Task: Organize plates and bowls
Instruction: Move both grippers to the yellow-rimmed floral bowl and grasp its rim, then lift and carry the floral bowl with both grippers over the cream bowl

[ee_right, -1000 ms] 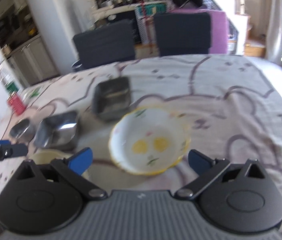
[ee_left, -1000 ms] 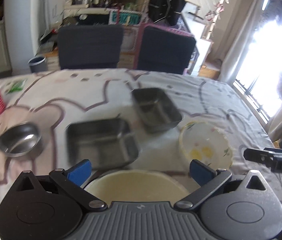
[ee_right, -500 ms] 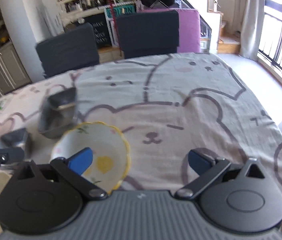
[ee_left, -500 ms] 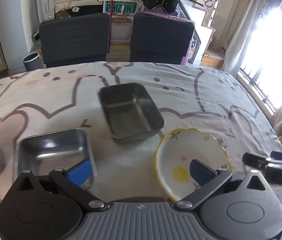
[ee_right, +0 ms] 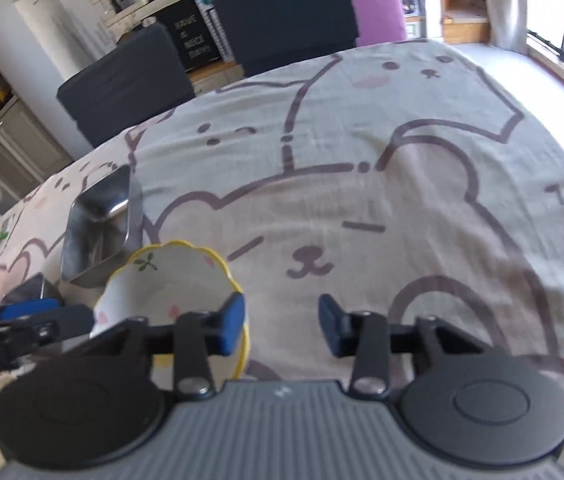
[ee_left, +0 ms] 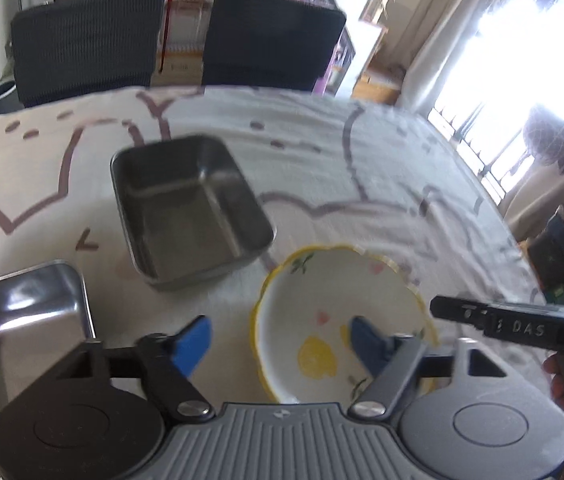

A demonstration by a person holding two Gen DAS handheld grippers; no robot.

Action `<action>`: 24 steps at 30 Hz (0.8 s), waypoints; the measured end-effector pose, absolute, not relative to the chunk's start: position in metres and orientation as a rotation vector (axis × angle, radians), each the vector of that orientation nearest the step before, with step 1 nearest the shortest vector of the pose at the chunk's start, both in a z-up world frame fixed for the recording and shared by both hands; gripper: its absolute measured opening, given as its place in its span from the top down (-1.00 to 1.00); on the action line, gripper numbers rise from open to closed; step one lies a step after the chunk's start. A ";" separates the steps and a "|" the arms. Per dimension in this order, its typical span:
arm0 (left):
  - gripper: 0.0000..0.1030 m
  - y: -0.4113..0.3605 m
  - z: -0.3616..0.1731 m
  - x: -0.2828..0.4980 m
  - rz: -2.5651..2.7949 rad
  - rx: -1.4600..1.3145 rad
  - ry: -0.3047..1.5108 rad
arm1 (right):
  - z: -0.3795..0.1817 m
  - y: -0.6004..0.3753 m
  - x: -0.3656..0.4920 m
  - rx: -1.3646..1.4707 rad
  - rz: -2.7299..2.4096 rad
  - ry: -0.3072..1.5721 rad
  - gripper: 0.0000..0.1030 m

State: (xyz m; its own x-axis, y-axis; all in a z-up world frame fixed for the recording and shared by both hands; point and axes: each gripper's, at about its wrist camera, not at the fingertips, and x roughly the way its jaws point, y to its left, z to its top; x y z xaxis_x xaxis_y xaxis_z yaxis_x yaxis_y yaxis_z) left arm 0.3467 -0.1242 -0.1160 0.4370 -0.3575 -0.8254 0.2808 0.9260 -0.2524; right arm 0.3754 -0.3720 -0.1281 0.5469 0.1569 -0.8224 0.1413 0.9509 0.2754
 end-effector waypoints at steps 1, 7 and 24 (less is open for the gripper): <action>-0.17 -0.124 -0.119 0.347 -0.397 -0.073 1.058 | -0.129 -0.370 0.376 0.322 0.024 1.003 0.28; 0.32 -0.119 -0.129 0.354 -0.399 -0.089 1.104 | -0.136 -0.351 0.381 0.293 0.063 1.053 0.58; 0.74 -0.127 -0.153 0.360 -0.402 -0.058 1.155 | -0.159 -0.322 0.393 0.211 0.048 1.130 0.72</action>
